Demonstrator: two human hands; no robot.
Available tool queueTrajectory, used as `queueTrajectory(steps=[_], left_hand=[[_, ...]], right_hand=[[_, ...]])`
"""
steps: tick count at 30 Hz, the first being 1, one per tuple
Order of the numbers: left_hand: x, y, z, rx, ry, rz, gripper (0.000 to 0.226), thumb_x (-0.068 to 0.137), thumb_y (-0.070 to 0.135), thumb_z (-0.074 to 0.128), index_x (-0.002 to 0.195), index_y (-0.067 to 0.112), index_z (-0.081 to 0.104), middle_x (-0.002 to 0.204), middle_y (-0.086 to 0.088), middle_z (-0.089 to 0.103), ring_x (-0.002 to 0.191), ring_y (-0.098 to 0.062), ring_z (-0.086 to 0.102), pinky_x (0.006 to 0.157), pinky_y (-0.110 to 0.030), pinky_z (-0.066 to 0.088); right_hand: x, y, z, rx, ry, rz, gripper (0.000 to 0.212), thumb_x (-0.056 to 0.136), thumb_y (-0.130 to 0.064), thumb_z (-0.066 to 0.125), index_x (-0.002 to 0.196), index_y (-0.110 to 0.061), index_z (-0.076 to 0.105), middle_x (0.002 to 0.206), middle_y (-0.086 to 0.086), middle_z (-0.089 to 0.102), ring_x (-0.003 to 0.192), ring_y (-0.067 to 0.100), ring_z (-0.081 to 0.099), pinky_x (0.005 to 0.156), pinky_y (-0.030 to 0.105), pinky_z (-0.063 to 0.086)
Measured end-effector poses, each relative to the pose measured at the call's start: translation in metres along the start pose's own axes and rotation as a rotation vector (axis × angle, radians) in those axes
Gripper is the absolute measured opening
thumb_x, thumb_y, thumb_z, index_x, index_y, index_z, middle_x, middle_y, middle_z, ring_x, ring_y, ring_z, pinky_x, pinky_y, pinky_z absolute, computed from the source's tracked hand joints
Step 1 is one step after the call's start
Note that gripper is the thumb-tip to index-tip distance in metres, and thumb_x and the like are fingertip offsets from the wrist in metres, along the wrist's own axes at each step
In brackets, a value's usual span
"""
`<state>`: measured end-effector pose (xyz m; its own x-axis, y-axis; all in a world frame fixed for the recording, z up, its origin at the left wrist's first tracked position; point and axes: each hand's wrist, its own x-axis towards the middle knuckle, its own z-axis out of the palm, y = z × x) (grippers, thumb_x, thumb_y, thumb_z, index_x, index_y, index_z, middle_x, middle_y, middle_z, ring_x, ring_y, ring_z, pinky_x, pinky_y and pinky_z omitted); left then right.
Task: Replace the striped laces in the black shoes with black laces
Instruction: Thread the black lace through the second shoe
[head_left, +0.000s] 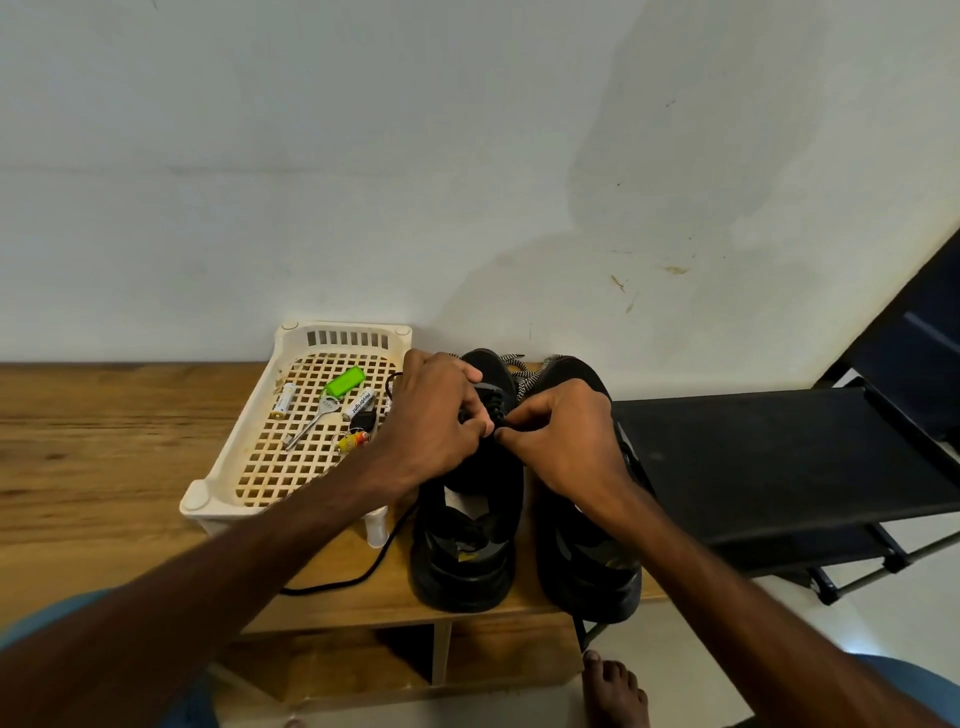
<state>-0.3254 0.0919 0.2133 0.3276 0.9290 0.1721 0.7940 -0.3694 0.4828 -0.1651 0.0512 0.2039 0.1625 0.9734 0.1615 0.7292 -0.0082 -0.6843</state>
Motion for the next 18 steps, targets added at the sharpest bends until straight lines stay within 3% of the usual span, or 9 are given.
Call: queueTrajectory(steps=[4,9,14,16,18], left_hand=[[-0.001,-0.001,0.003,0.054,-0.037,-0.001,0.008,0.085,0.026,0.077,0.092,0.026,0.082,0.137,0.016,0.055,0.13,-0.014,0.03,0.102,-0.034,0.029],[-0.005,0.003,0.011,0.016,0.029,-0.033,0.007,0.087,0.027,0.075,0.093,0.027,0.08,0.138,0.016,0.051,0.132,-0.011,0.027,0.093,-0.027,0.018],[-0.005,0.001,0.016,-0.044,0.063,-0.055,0.008,0.087,0.024,0.075,0.093,0.028,0.079,0.136,0.014,0.052,0.131,-0.011,0.028,0.094,-0.027,0.017],[-0.005,0.001,0.018,-0.073,0.077,-0.075,0.008,0.088,0.024,0.075,0.094,0.028,0.079,0.137,0.013,0.053,0.133,-0.013,0.03,0.097,-0.03,0.02],[-0.005,0.001,0.019,-0.142,0.071,-0.109,0.008,0.088,0.024,0.076,0.094,0.027,0.08,0.139,0.01,0.054,0.136,-0.017,0.032,0.107,-0.034,0.024]], right_hand=[[0.0,-0.001,-0.001,0.002,-0.012,0.002,0.015,0.081,-0.025,0.087,0.093,-0.017,0.083,0.083,-0.009,0.077,0.07,-0.003,0.068,0.057,0.006,0.051],[0.001,-0.002,-0.003,-0.025,-0.036,-0.014,0.013,0.083,-0.028,0.085,0.092,-0.018,0.084,0.081,-0.008,0.077,0.07,-0.001,0.069,0.061,0.011,0.054],[0.0,-0.002,-0.003,-0.025,-0.055,-0.033,0.01,0.085,-0.028,0.084,0.09,-0.02,0.083,0.077,-0.01,0.075,0.067,-0.002,0.068,0.058,0.008,0.05],[0.0,-0.002,-0.006,-0.022,-0.074,-0.034,0.01,0.09,-0.027,0.078,0.09,-0.019,0.083,0.075,-0.008,0.075,0.065,0.003,0.07,0.06,0.013,0.055],[0.002,0.001,-0.009,0.067,-0.11,0.013,0.015,0.098,-0.021,0.069,0.093,-0.013,0.081,0.077,-0.001,0.076,0.065,0.012,0.074,0.065,0.028,0.064]])
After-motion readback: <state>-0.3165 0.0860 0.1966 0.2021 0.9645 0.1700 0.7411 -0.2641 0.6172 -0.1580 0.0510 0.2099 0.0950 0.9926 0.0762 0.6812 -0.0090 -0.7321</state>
